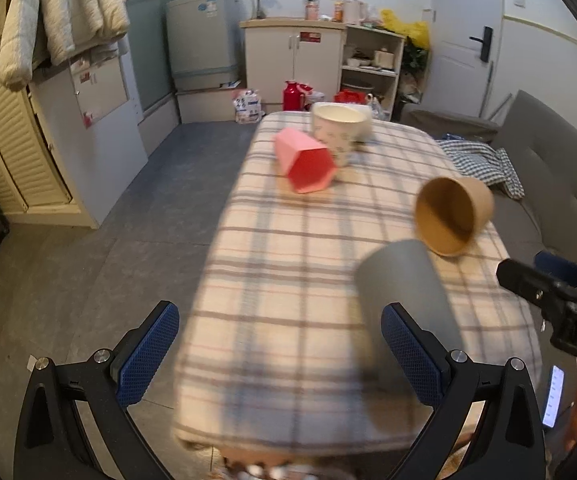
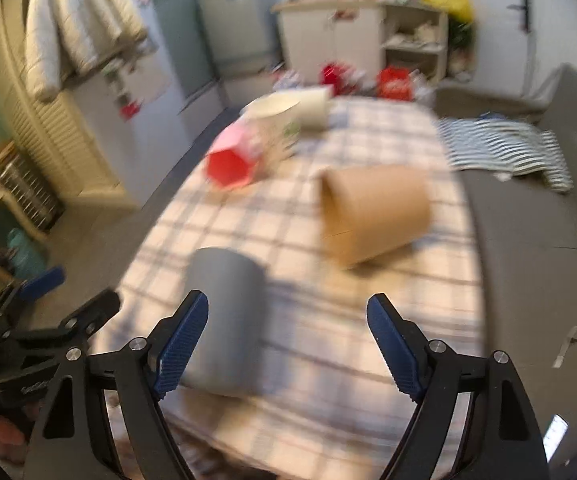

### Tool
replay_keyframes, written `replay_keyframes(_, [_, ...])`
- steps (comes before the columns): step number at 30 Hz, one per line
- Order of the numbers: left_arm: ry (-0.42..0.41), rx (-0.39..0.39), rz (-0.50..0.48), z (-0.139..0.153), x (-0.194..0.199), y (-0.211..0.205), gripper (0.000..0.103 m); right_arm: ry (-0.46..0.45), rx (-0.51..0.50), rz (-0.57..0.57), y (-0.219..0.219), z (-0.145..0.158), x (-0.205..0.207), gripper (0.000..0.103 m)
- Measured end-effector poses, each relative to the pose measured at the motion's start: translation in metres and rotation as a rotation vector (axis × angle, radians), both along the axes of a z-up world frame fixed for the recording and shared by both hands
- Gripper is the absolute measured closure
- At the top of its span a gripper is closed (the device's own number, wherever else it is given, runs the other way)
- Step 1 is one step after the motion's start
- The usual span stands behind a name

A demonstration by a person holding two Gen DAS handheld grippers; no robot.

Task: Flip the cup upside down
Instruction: 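Lower the grey cup onto the table and open the right tool, then grasp the grey cup with the left tool and turn it base-up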

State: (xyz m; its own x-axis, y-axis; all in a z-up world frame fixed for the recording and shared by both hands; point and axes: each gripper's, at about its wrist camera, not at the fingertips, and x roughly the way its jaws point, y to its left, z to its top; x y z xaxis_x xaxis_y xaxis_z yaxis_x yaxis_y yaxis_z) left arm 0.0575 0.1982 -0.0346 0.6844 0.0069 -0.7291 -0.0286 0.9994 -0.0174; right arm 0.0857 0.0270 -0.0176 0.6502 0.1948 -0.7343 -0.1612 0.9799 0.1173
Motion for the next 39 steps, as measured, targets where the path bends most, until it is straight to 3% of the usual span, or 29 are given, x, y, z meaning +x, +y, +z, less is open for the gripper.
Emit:
replay_keyframes(4, [0.005,-0.024,-0.046,-0.001,-0.008,-0.029,0.000,-0.050,-0.029,-0.080,-0.028,-0.003,-0.020,0.013])
replay_keyframes(14, [0.048,0.035,-0.132,-0.020,-0.008,-0.086,0.000,-0.087,-0.012,-0.190,-0.066,-0.017,-0.036,0.013])
replay_keyframes(34, [0.093,0.013,-0.143,-0.051,0.011,-0.095,0.001,-0.014,0.001,-0.155,-0.058,-0.043,-0.020,0.013])
replay_keyframes(39, [0.111,-0.005,-0.147,-0.052,0.011,-0.089,0.018,-0.006,-0.006,-0.156,-0.055,-0.045,-0.019,0.013])
